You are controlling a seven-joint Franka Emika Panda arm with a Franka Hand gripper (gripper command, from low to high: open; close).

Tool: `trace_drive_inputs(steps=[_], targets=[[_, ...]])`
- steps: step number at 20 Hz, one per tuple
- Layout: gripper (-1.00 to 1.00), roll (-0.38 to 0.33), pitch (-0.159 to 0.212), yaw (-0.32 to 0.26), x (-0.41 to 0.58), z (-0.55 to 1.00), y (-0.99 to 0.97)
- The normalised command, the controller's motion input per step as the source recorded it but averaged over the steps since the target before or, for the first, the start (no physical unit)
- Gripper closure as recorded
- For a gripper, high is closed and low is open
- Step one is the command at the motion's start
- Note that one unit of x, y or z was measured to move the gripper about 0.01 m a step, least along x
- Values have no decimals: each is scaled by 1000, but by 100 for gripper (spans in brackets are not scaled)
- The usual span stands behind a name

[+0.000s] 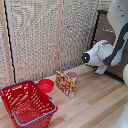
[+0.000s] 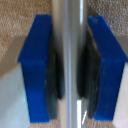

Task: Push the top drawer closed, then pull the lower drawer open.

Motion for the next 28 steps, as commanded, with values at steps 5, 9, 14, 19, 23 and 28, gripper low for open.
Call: trace_drive_inputs(steps=[5, 9, 14, 19, 23, 28], targets=[[100, -64, 0, 0, -65, 355, 629], [100, -66, -1, 0, -4, 294, 535], [100, -91, -10, 0, -54, 202, 566], [100, -106, -24, 0, -131, 155, 639], [-100, -97, -9, 0, -27, 129, 404], [-100, -145, -5, 0, 18, 206, 93]])
